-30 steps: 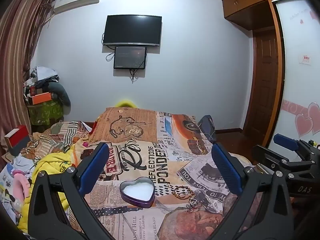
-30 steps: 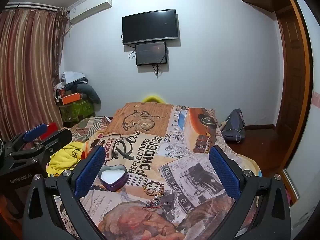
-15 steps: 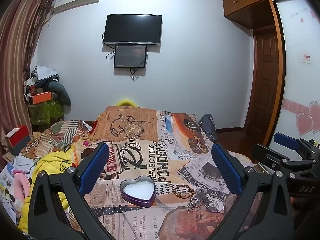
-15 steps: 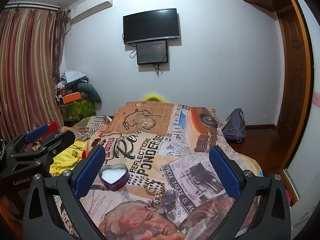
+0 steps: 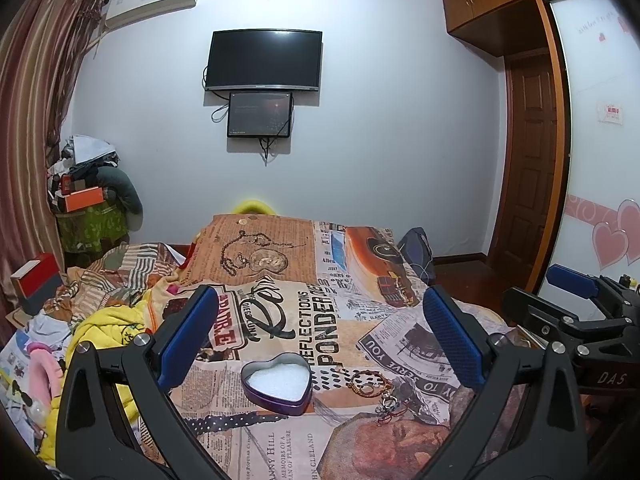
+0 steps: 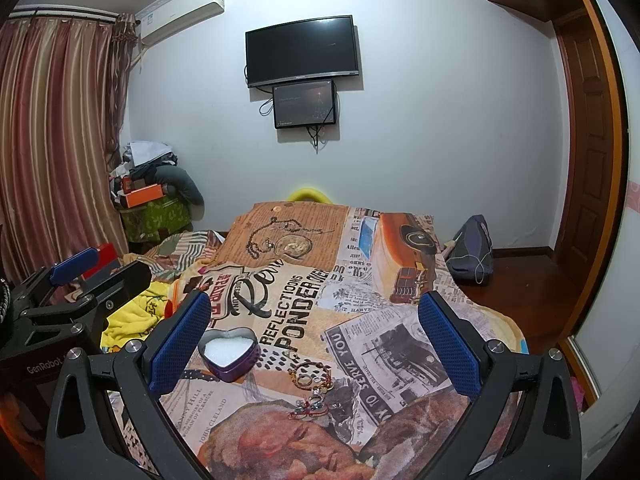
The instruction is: Organize jewelry
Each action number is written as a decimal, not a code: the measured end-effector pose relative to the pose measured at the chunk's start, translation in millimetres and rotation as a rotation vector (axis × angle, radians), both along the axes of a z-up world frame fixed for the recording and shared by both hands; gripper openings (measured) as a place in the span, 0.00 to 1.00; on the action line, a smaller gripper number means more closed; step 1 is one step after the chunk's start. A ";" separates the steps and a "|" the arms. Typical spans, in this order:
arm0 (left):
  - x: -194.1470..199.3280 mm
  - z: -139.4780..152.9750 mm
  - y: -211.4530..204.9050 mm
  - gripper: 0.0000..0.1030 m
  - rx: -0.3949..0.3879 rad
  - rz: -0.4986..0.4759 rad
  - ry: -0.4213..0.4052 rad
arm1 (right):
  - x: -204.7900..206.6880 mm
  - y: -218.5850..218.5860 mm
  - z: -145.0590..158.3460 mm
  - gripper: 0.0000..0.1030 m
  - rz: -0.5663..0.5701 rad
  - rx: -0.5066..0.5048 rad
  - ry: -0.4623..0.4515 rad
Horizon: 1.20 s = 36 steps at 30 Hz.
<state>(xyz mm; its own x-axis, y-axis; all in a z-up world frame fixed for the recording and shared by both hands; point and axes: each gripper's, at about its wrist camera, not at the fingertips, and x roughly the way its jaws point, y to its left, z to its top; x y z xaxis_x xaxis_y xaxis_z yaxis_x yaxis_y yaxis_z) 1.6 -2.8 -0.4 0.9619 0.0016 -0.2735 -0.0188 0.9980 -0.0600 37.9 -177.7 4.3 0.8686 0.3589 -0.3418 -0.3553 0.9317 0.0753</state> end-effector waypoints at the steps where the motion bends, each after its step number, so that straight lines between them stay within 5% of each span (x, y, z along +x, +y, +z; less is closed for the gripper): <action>1: 0.1 0.0 0.3 1.00 -0.001 -0.001 0.001 | -0.4 0.3 -0.1 1.00 0.000 0.000 0.000; 36: 0.8 -3.2 -0.9 1.00 0.010 0.013 0.001 | -0.2 3.7 -1.9 1.00 0.004 0.006 0.004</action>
<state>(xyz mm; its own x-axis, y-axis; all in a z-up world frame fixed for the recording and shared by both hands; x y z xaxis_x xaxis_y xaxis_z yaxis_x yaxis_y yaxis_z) 2.4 -3.7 -3.6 0.9615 0.0169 -0.2743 -0.0316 0.9983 -0.0495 37.6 -174.1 2.4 0.8659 0.3641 -0.3430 -0.3583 0.9299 0.0827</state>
